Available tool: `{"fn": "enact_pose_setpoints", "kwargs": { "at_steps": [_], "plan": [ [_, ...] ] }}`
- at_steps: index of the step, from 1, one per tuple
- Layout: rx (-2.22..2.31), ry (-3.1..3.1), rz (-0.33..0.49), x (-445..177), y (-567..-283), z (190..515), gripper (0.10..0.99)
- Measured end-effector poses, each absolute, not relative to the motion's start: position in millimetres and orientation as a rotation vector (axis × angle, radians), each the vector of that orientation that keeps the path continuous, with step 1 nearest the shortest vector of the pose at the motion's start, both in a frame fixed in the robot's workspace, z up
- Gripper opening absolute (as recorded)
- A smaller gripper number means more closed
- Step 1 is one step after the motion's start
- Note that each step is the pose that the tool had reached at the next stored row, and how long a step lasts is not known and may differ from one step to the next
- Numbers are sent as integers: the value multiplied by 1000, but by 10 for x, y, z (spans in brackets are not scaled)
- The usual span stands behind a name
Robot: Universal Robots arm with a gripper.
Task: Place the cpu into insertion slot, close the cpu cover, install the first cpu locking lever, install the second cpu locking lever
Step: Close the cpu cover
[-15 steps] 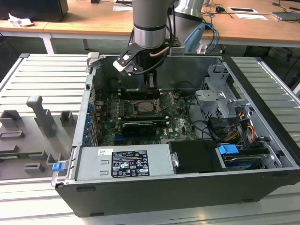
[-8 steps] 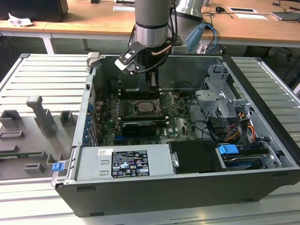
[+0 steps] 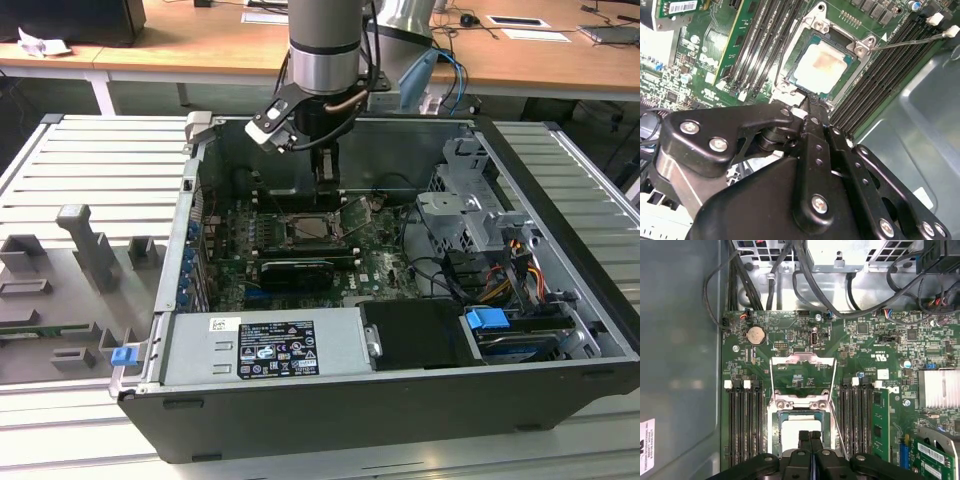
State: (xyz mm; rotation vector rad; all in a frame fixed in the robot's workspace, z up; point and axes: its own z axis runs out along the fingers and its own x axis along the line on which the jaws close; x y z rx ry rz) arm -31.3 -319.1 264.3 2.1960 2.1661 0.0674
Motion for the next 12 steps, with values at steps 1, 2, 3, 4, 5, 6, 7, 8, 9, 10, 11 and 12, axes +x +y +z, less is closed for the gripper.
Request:
{"fn": "enact_pose_setpoints", "kwargs": {
  "at_steps": [1,2,3,4,5,6,7,8,9,10,11,12],
  "plan": [
    [2196,2166,67,-313,-3191,2649,106],
    [2195,2165,66,-305,-3191,2656,106],
    [2195,2165,65,-300,-3191,2658,106],
    [2195,2165,65,-292,-3191,2661,106],
    [2194,2165,64,-276,-3191,2665,106],
    [2194,2165,64,-270,-3191,2666,106],
    [2194,2164,63,-266,-3191,2668,106],
    [2194,2164,62,-264,-3192,2678,106],
    [2193,2164,62,-264,-3191,2688,106],
    [2193,2163,61,-263,-3191,2700,106],
    [2192,2163,59,-263,-3191,2725,106],
    [2191,2162,56,-263,-3190,2752,106]
  ]
}}
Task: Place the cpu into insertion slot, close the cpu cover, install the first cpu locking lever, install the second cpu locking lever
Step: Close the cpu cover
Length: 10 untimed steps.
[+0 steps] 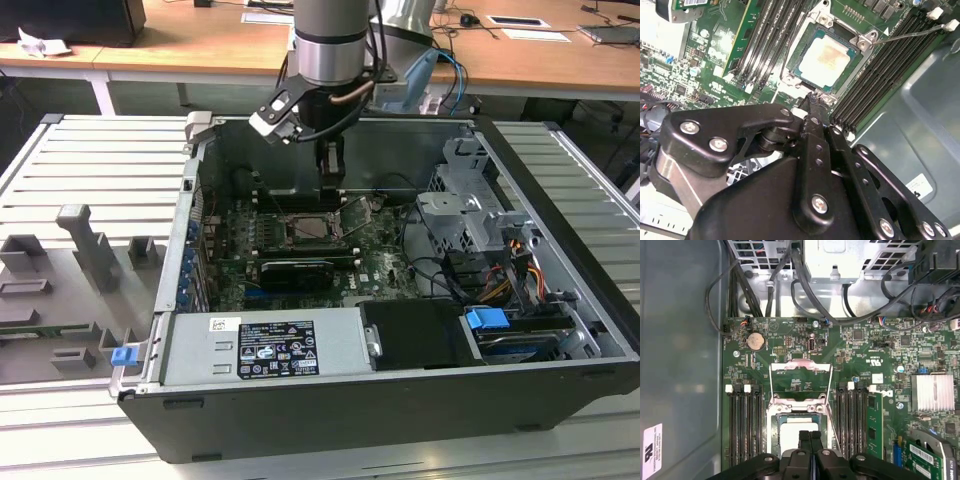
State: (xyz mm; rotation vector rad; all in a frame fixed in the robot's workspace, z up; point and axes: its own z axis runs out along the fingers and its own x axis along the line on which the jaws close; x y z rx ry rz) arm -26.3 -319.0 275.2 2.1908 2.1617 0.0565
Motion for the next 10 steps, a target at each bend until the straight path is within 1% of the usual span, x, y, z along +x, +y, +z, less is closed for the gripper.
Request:
{"fn": "enact_pose_setpoints", "kwargs": {
  "at_steps": [10],
  "plan": [
    [2189,2160,52,-141,-3189,2794,106]
  ]
}}
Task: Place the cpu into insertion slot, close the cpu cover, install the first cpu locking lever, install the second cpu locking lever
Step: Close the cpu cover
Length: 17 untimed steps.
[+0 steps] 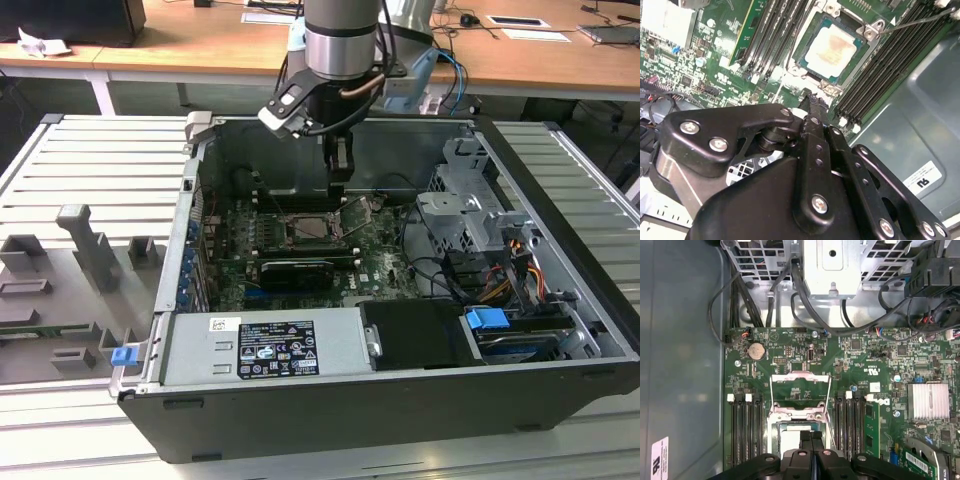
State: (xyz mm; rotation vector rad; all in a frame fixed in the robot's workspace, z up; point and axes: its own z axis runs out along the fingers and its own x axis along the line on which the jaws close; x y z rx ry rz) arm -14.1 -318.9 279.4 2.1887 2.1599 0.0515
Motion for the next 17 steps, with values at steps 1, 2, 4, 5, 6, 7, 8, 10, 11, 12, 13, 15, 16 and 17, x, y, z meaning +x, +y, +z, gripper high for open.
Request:
{"fn": "enact_pose_setpoints", "kwargs": {
  "at_steps": [1,2,4,5,6,7,8,10,11,12,13,15,16,17],
  "plan": [
    [2188,2160,51,-131,-3189,2795,106],
    [2189,2160,51,-121,-3189,2795,106],
    [2189,2160,51,-98,-3189,2793,106],
    [2189,2160,51,-81,-3189,2793,106],
    [2189,2160,51,-67,-3189,2793,106],
    [2189,2160,51,-60,-3189,2792,106],
    [2189,2160,51,-54,-3188,2792,106],
    [2189,2160,51,-36,-3188,2792,106],
    [2189,2160,51,-29,-3188,2793,106],
    [2189,2160,51,-16,-3188,2792,106],
    [2189,2160,51,5,-3187,2793,106],
    [2189,2160,51,32,-3187,2793,106],
    [2189,2160,51,42,-3187,2792,106],
    [2189,2160,51,59,-3187,2792,106]
  ]
}}
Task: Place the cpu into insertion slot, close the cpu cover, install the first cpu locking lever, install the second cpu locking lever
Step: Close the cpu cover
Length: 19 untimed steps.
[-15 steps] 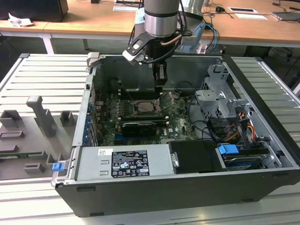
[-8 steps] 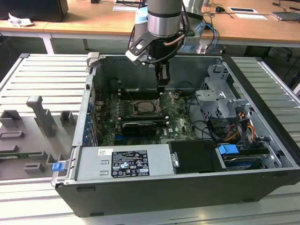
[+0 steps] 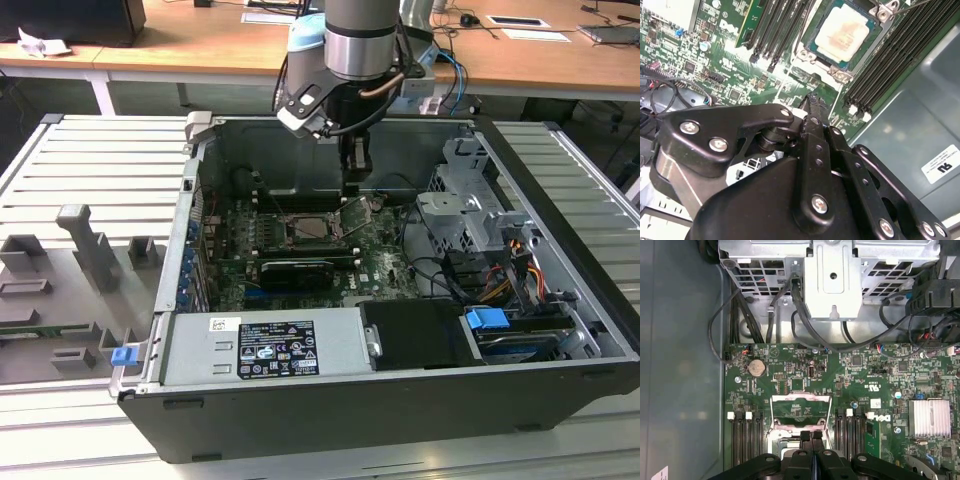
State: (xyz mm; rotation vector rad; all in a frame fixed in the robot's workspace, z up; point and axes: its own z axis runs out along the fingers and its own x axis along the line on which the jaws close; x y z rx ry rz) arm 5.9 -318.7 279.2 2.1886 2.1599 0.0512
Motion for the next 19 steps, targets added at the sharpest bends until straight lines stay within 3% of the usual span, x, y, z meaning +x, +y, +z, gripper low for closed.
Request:
{"fn": "enact_pose_setpoints", "kwargs": {
  "at_steps": [19],
  "plan": [
    [2189,2161,50,417,-3185,2787,106]
  ]
}}
